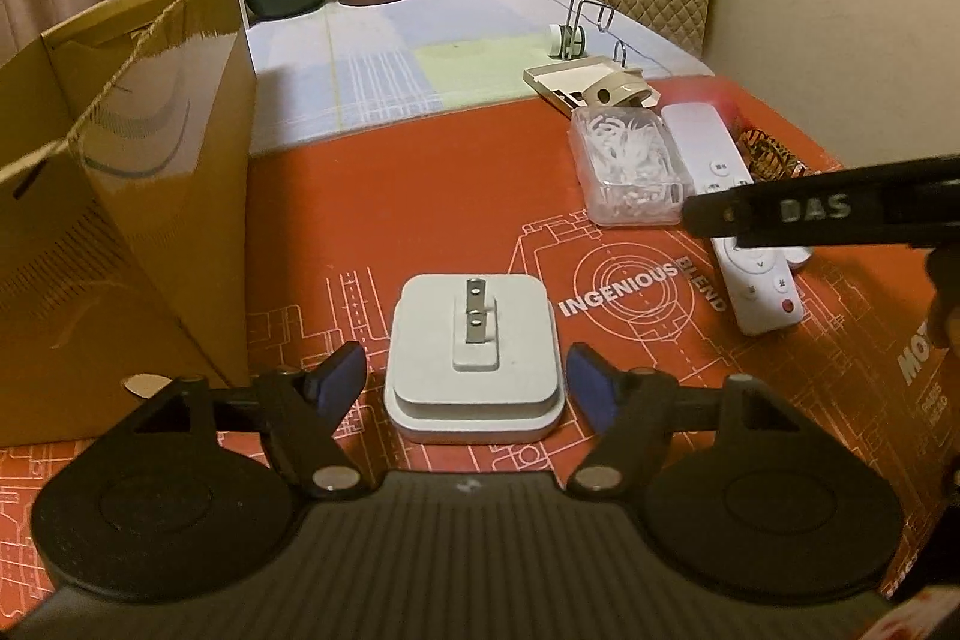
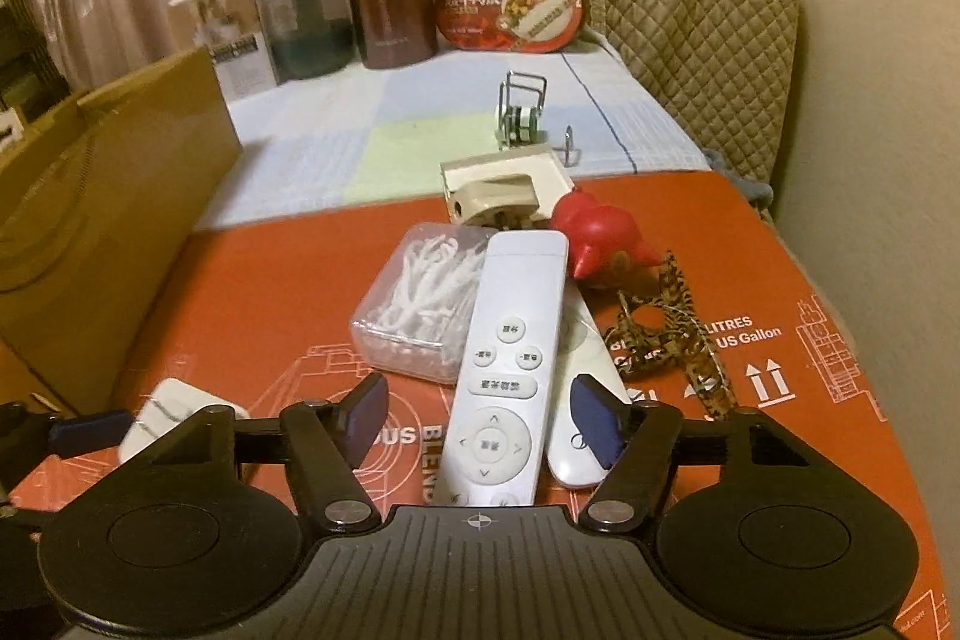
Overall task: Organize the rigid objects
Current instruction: 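Grasp the white square plug charger with the left tool while the right tool grasps the white remote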
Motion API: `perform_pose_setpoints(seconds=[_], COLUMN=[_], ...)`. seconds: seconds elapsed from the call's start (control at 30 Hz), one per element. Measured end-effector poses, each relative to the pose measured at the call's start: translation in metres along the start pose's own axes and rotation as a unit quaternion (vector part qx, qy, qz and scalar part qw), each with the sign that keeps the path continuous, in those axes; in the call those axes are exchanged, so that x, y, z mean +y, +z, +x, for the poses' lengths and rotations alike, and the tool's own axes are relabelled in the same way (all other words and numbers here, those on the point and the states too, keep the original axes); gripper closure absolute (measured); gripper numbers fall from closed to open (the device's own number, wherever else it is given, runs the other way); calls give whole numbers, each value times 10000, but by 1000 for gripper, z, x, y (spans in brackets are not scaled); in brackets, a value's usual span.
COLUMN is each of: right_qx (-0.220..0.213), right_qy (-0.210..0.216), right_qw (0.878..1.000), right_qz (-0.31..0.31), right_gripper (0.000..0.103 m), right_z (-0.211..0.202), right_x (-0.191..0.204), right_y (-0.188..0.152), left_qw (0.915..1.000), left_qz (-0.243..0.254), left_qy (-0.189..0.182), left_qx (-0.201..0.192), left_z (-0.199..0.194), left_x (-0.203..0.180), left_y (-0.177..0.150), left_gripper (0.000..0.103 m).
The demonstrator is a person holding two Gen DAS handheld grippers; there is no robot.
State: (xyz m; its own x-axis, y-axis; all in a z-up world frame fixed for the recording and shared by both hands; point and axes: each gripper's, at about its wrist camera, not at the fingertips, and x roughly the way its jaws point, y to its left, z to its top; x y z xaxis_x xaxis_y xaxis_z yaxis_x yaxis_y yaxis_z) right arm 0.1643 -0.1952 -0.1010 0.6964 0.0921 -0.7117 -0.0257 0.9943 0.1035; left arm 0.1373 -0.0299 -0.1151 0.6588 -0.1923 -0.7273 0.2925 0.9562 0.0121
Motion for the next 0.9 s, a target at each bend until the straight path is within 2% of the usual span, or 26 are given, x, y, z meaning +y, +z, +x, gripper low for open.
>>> perform_pose_setpoints(seconds=[0.27, 0.33, 0.37, 0.57, 0.8, 0.87, 0.9], right_qx=[22, 33, 40, 240, 218, 258, 293], right_qy=[-108, -129, -114, -39, -70, 28, 101], right_qw=[9998, 9998, 9999, 9995, 9995, 9995, 9994], right_qz=[-155, -111, -106, -187, -205, -181, -159], right_gripper=[51, 61, 62, 63, 64, 73, 86], right_z=[13, 14, 14, 22, 27, 25, 24], right_x=[11, 12, 12, 16, 19, 18, 17], right_y=[0, 1, 1, -2, -2, -3, -4], left_qw=[9999, 9999, 9999, 9998, 9998, 9998, 9998], left_qz=[-124, -100, -91, -135, -123, -124, -135], left_qy=[-66, -50, -42, -67, -86, -94, -99], left_qx=[-84, -117, -132, -110, -143, -143, -144], left_z=[-1, -1, -2, -2, -3, -4, -4], left_x=[4, 5, 5, 8, 7, 7, 6], left_y=[-3, -3, -3, -5, -5, -5, -5], left_gripper=[33, 33, 33, 33, 33, 33, 33])
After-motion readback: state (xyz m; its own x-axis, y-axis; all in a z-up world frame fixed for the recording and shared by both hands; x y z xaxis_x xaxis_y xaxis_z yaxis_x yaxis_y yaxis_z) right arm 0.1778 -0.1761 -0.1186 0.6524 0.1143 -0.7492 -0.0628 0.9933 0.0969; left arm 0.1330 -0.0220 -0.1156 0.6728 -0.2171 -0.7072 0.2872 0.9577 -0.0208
